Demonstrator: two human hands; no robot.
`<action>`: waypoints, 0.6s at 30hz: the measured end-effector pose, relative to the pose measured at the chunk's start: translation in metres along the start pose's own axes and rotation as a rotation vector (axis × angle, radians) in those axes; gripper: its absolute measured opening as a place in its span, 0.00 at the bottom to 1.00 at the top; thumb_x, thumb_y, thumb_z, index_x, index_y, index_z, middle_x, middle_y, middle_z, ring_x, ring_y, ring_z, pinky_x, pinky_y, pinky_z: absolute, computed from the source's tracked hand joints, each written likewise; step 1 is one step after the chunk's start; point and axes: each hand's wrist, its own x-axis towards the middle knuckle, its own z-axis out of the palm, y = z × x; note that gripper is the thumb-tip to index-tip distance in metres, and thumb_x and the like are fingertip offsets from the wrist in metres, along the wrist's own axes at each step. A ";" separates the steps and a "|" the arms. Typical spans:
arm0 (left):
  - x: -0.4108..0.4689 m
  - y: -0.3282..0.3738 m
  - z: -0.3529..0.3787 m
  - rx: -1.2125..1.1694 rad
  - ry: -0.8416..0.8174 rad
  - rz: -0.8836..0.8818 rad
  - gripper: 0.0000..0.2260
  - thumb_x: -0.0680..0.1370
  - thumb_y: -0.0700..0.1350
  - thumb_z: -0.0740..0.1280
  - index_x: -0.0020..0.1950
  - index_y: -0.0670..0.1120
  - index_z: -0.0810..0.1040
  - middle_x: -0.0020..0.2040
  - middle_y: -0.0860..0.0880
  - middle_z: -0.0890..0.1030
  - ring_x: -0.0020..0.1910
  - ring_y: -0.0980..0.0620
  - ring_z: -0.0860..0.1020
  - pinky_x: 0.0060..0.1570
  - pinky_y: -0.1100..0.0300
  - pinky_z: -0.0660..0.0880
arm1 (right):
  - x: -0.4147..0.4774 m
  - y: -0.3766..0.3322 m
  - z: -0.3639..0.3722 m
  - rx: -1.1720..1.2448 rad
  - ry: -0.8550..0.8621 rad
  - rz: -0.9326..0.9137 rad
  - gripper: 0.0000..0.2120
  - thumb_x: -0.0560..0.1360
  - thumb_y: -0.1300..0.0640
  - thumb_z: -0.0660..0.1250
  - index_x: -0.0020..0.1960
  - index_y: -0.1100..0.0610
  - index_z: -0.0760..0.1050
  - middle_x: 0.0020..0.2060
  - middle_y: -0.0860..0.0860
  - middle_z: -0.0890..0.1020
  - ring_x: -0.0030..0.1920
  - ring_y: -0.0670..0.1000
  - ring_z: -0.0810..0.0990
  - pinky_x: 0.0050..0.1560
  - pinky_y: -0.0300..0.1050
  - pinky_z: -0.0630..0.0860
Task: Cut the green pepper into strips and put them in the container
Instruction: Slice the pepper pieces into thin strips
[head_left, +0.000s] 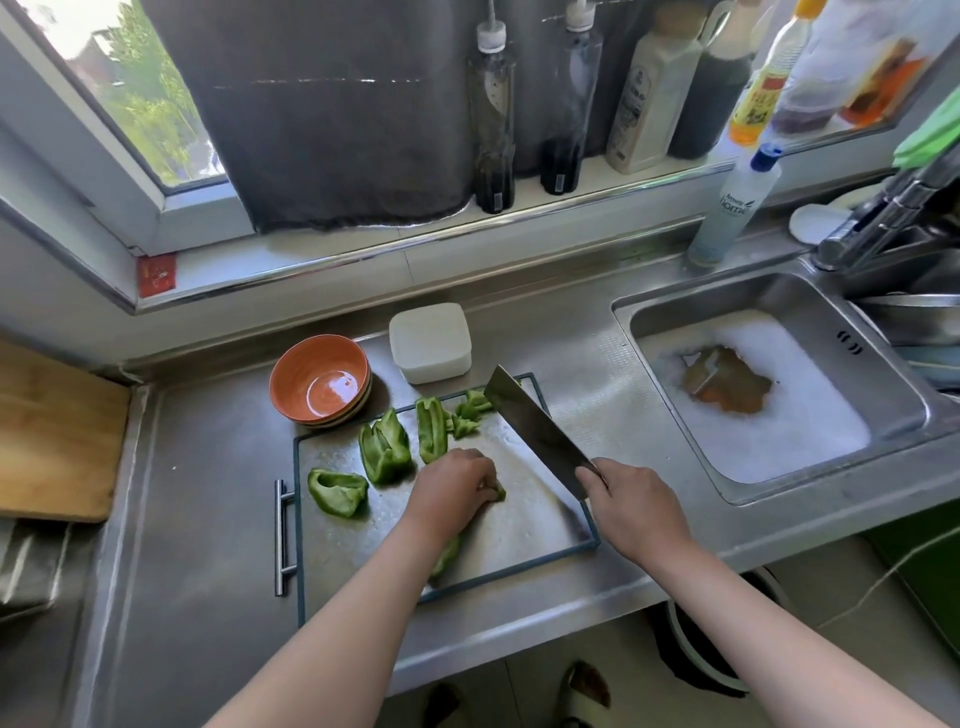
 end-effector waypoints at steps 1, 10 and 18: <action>0.000 -0.001 0.001 -0.006 0.004 0.013 0.05 0.76 0.49 0.70 0.48 0.50 0.81 0.51 0.54 0.80 0.52 0.51 0.77 0.39 0.59 0.70 | 0.001 0.000 0.000 0.006 -0.005 0.000 0.14 0.84 0.47 0.57 0.45 0.50 0.77 0.36 0.47 0.78 0.37 0.52 0.72 0.36 0.46 0.65; 0.000 -0.005 0.005 -0.028 0.036 0.086 0.05 0.77 0.47 0.69 0.50 0.51 0.83 0.52 0.53 0.79 0.50 0.50 0.78 0.39 0.61 0.69 | 0.002 -0.009 0.007 0.011 -0.018 -0.034 0.14 0.84 0.47 0.58 0.49 0.52 0.80 0.40 0.51 0.84 0.39 0.54 0.76 0.38 0.47 0.69; 0.003 -0.008 0.008 0.028 0.106 0.159 0.02 0.71 0.46 0.75 0.42 0.51 0.84 0.44 0.52 0.78 0.44 0.49 0.77 0.28 0.61 0.65 | -0.005 -0.014 0.009 -0.002 -0.035 -0.031 0.14 0.84 0.47 0.58 0.50 0.52 0.79 0.38 0.50 0.82 0.37 0.52 0.75 0.36 0.46 0.68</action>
